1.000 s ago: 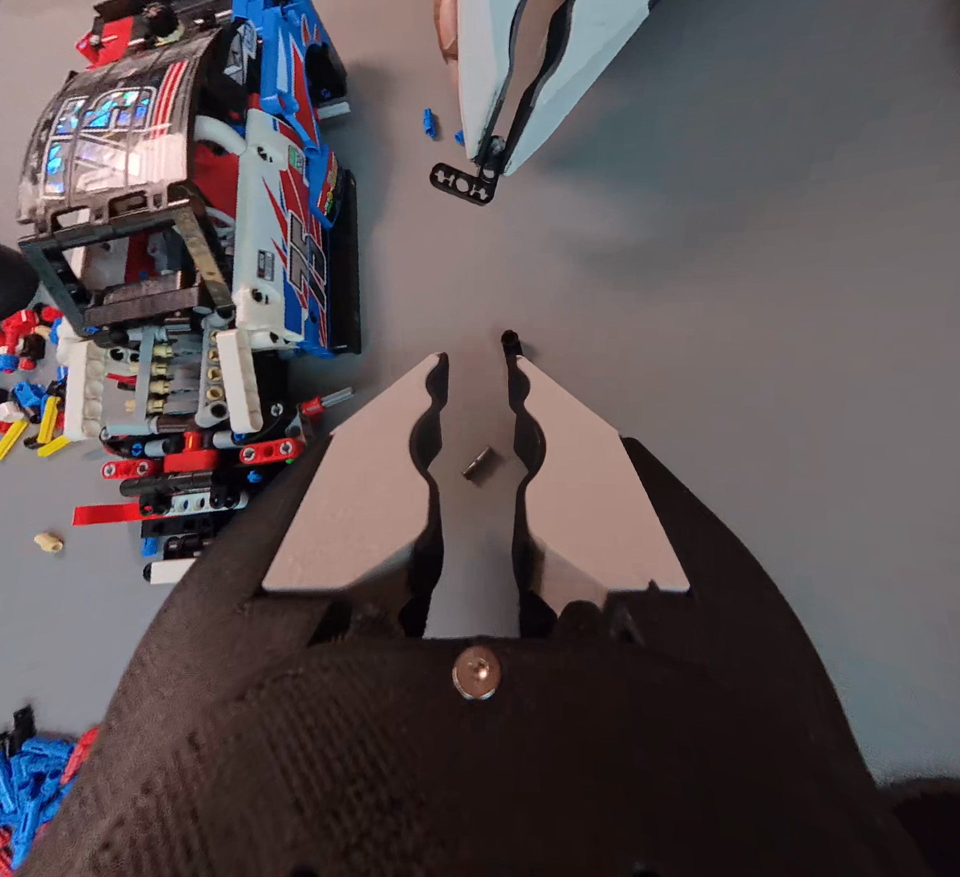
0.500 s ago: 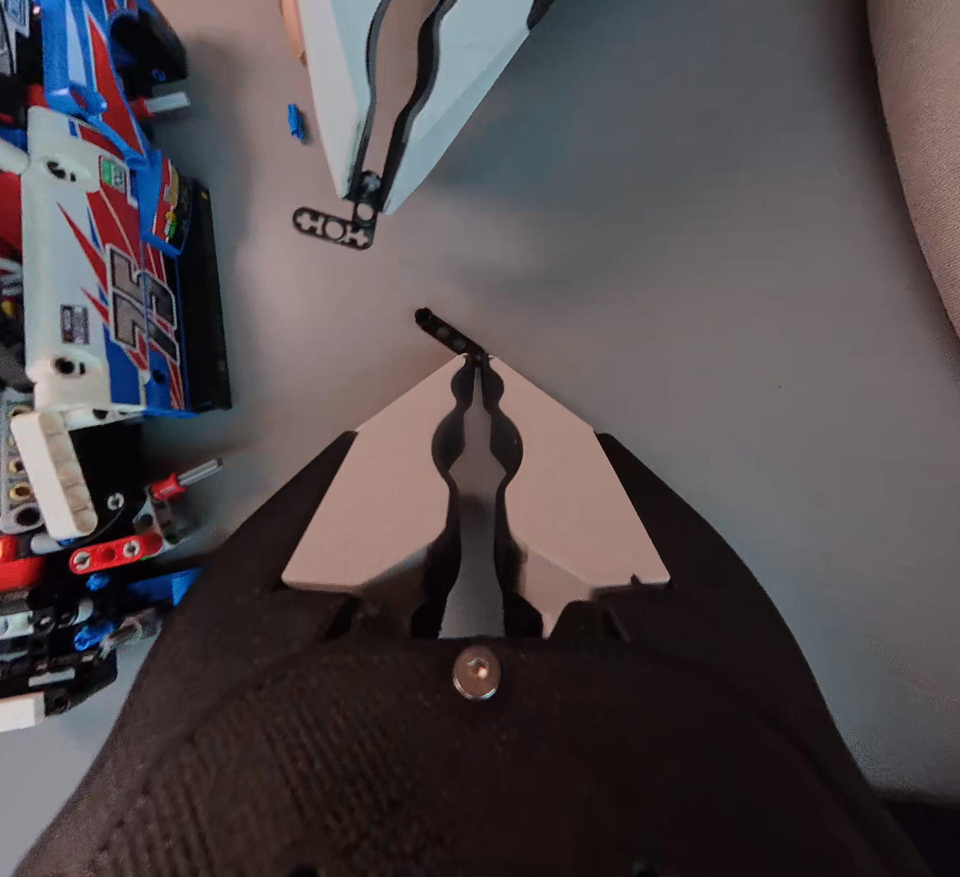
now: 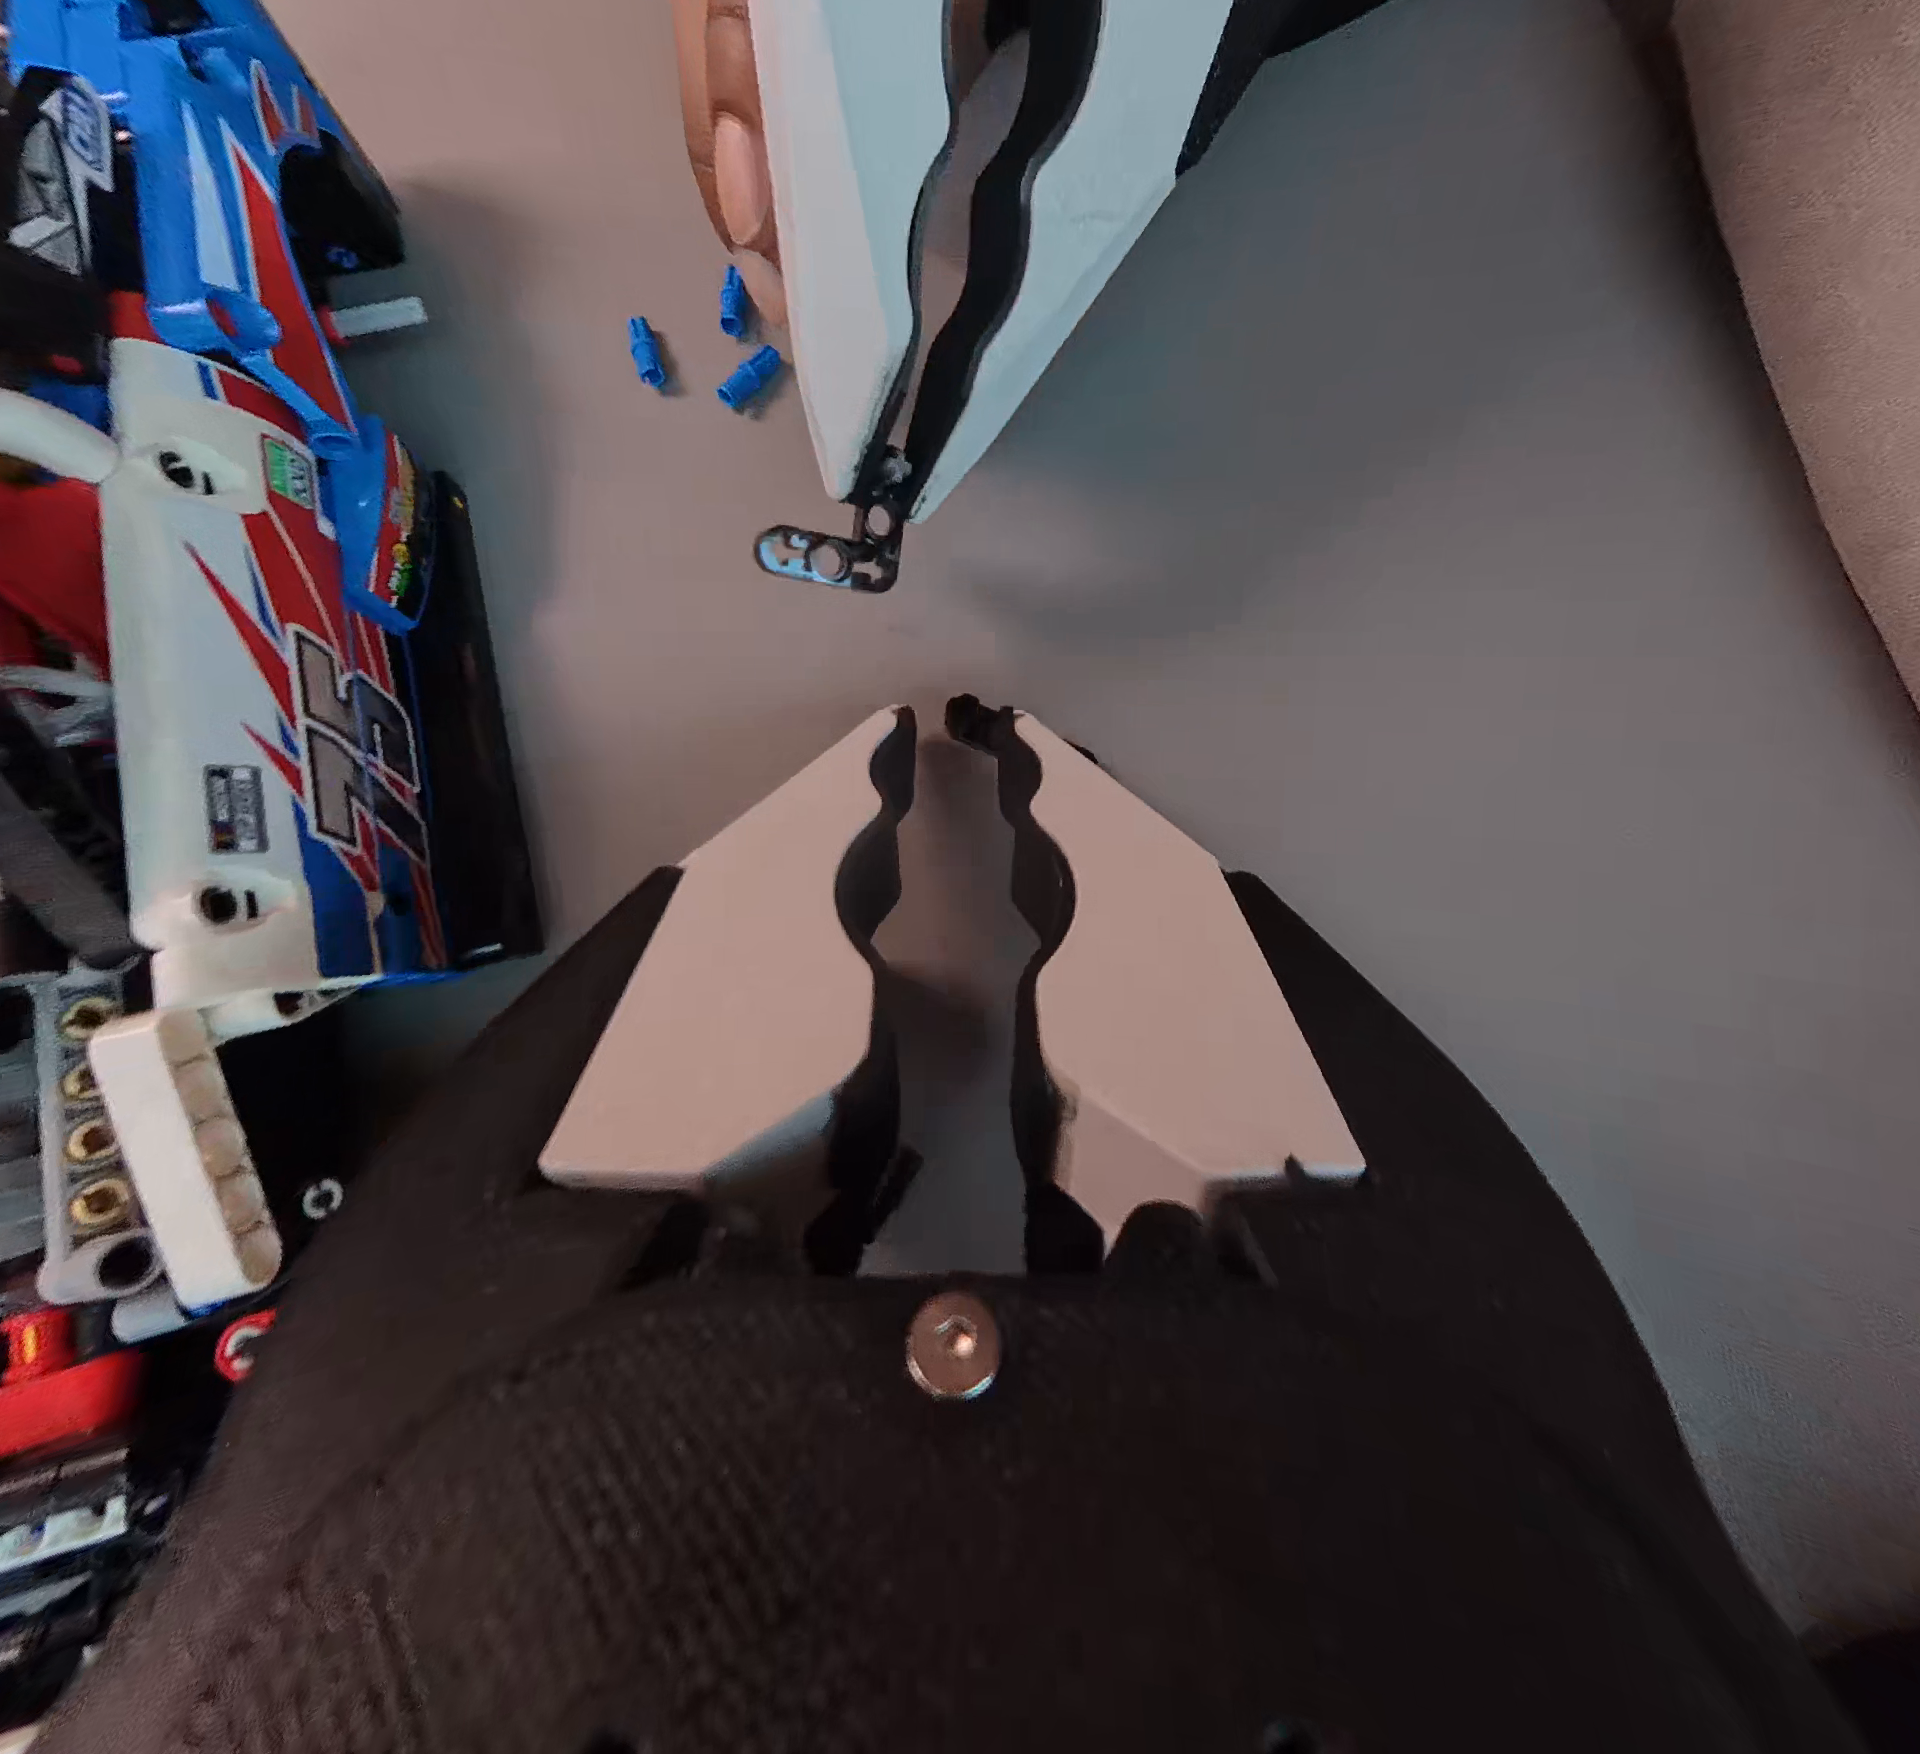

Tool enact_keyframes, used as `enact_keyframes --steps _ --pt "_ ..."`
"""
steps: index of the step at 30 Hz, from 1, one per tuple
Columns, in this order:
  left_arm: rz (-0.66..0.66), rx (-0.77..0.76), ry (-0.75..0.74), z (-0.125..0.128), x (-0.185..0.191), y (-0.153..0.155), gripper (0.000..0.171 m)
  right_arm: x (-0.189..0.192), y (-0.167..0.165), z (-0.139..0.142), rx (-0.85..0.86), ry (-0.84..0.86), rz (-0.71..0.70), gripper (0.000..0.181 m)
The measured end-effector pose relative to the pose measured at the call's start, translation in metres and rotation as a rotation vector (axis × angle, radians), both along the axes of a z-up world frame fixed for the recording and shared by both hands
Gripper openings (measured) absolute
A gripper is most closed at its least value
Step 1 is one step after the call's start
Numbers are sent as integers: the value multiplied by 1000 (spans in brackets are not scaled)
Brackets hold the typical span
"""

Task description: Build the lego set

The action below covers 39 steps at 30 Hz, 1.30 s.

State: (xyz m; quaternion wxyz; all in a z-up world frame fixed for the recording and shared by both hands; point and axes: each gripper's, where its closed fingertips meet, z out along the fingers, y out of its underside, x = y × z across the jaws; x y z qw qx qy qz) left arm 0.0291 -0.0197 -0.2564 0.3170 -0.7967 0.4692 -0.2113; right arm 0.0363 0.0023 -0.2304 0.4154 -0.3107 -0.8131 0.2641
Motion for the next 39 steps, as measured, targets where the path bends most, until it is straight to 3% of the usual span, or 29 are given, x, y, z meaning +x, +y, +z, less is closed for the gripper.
enact_keyframes --steps 4,8,11,15,19,22,26,29,31,35,39 --pt "-2 -43 20 -2 3 -3 6 1 3 -1 1 -4 -10 5" --pt "224 -110 5 -1 -11 1 6 2 1 -1 -3 -3 5 5" --pt "392 -224 -167 8 -12 -4 5 2 -7 2 -2 13 39 5" --pt "509 -319 -325 12 -10 -12 5 2 -25 3 41 37 101 5" --pt "580 -273 -258 4 -15 -11 5 -1 -38 -3 88 29 129 5" --pt "627 -208 -129 1 -24 -10 5 -3 -42 -5 96 23 135 5" --pt "577 -216 -69 2 -22 -24 8 -5 -36 -8 109 10 107 5" --pt "397 -291 -79 5 -11 -53 14 -5 -32 -8 95 8 89 5" --pt "264 -258 -88 11 -6 -68 13 -6 -29 -8 92 8 82 5" --pt "190 -49 -1 7 -18 -51 23 -7 -29 -9 82 4 81 5" --pt "106 10 -29 4 -13 -40 26 -7 -29 -11 86 -4 82 5"
